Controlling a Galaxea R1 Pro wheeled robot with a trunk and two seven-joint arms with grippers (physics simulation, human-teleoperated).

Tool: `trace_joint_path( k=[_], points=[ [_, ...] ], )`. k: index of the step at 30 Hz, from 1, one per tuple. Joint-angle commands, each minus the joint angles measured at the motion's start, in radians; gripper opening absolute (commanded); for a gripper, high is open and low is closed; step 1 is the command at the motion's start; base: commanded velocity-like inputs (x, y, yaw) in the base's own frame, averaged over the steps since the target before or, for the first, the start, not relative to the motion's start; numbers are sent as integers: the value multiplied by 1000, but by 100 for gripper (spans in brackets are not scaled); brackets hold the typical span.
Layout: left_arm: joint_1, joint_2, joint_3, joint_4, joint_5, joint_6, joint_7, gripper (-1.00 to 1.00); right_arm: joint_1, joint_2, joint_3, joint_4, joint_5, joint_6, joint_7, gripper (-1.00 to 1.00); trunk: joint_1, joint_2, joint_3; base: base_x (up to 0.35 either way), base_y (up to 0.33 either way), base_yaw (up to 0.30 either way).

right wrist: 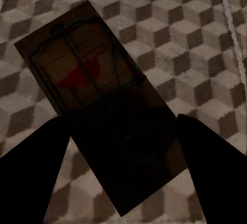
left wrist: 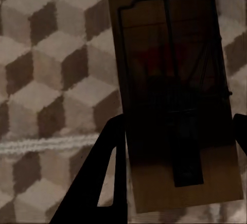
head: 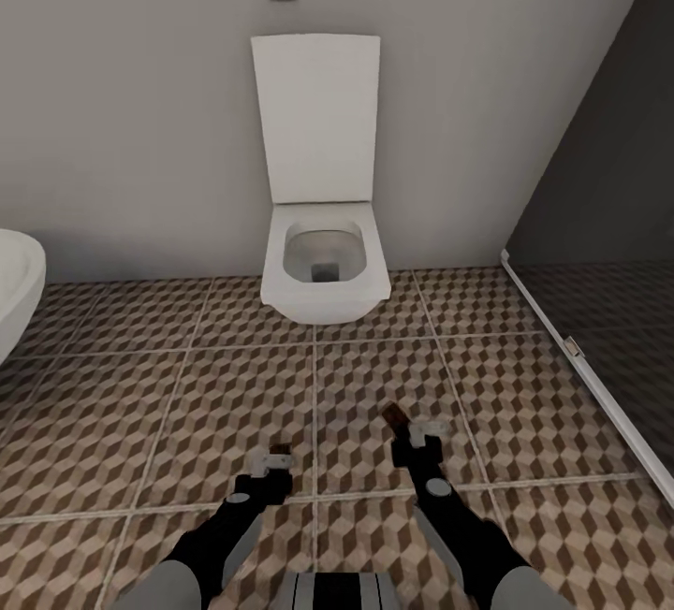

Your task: Take the four mousetraps from the cabinet in the bathroom and place them on the bathroom floor. Make sure all four end up on the same floor surface, and ensure that at least two of them are either under or directly next to the same bathroom sink.

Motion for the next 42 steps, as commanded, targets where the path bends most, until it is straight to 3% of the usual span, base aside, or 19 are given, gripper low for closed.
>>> trace_joint_path(
  k=[1,3,8,14,18,27,30,34,38,42],
  points=[
    [0,10,-9,-2,9,8,9,-100,-4,-1,6,1,-10,1,4,-100,0,0,-1,0,0,0],
    [0,28,-8,-3,9,5,8,-100,-8,-1,6,3,-11,8,19,-100,0,0,-1,0,0,0],
    [0,42,-10,-8,9,-2,-15,-100,-9,-1,5,3,-13,8,26,-100,0,0,-1,0,0,0],
    [0,45,-12,-25,9,-2,-103,-100,-9,-1,9,-6,-10,-82,23,-100,0,0,-1,0,0,0],
    [0,44,-14,-26,9,-1,-113,-100,-9,-2,10,-6,-10,-117,19,-100,0,0,-1,0,0,0],
    [0,40,-16,-26,9,0,-112,-100,-9,-2,10,4,-10,-120,17,-100,0,0,-1,3,0,0],
    [0,37,-15,-26,9,0,-111,-100,-9,-2,7,35,-12,-117,17,-100,0,0,-1,110,0,0],
    [0,38,-11,-47,9,1,-110,-100,-9,1,2,155,-19,-117,18,-100,0,0,-1,104,0,0],
    [0,39,-13,-138,9,8,-110,-100,-9,3,1,187,-38,-108,20,-100,0,0,-1,21,0,0],
    [0,40,-14,-200,9,11,-109,-100,-9,3,1,188,-101,-72,20,-100,0,0,-1,4,0,0]
  ],
)
